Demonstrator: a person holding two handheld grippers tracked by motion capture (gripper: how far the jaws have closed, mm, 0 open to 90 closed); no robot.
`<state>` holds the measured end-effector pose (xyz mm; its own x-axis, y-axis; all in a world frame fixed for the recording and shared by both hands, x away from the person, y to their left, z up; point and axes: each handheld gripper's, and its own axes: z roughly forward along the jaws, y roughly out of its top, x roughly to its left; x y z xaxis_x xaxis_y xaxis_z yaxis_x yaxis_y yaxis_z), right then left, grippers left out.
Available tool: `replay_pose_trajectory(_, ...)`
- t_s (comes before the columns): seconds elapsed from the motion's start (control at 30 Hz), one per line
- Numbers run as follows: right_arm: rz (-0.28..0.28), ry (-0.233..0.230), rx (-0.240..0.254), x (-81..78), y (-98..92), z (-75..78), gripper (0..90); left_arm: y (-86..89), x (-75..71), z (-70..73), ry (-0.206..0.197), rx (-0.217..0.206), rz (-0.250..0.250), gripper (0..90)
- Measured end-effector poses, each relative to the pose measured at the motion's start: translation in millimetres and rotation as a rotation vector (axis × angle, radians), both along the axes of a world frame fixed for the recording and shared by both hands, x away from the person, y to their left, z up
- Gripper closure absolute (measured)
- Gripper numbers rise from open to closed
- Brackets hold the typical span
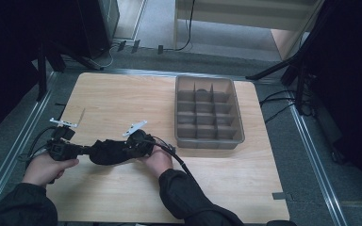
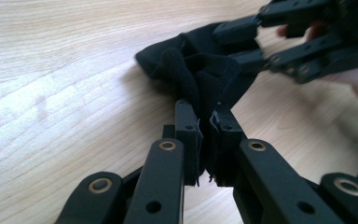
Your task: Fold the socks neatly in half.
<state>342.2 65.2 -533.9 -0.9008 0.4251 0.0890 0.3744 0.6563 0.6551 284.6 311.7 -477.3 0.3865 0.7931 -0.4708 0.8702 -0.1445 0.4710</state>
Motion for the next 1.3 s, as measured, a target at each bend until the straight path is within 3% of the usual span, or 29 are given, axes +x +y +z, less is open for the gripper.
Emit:
replay_pose_trajectory(0.13,0.011,-0.016,0.005,-8.8,11.9,-1.3,64.1,-3.9,-0.6,6.4,-0.017,-0.012,-0.004,82.8)
replay_pose_trajectory(0.33,0.011,-0.027,0.010,-20.3,28.6,-2.8,64.3,-8.6,0.4,7.1,-0.011,-0.012,-0.003,82.3)
replay_pose_trajectory(0.63,0.046,-0.001,0.042,-27.9,40.0,-4.3,64.0,-16.4,5.3,0.0,0.011,0.034,-0.014,82.0)
replay_pose_trajectory(0.83,0.080,0.019,0.044,-26.5,31.8,3.8,62.4,-16.5,6.2,-3.5,0.021,0.048,-0.021,82.1)
replay_pose_trajectory(0.93,0.090,-0.032,0.073,-26.4,21.3,14.3,64.9,-17.7,6.8,-5.0,0.029,0.059,-0.027,82.0)
replay_pose_trajectory(1.1,0.071,-0.045,0.083,-21.6,8.4,24.2,69.0,-19.8,7.8,-6.3,0.029,0.075,-0.029,82.0)
replay_pose_trajectory(1.3,0.055,0.014,0.046,-17.7,4.4,11.6,69.9,-22.8,10.9,-7.3,0.028,0.084,-0.038,81.9)
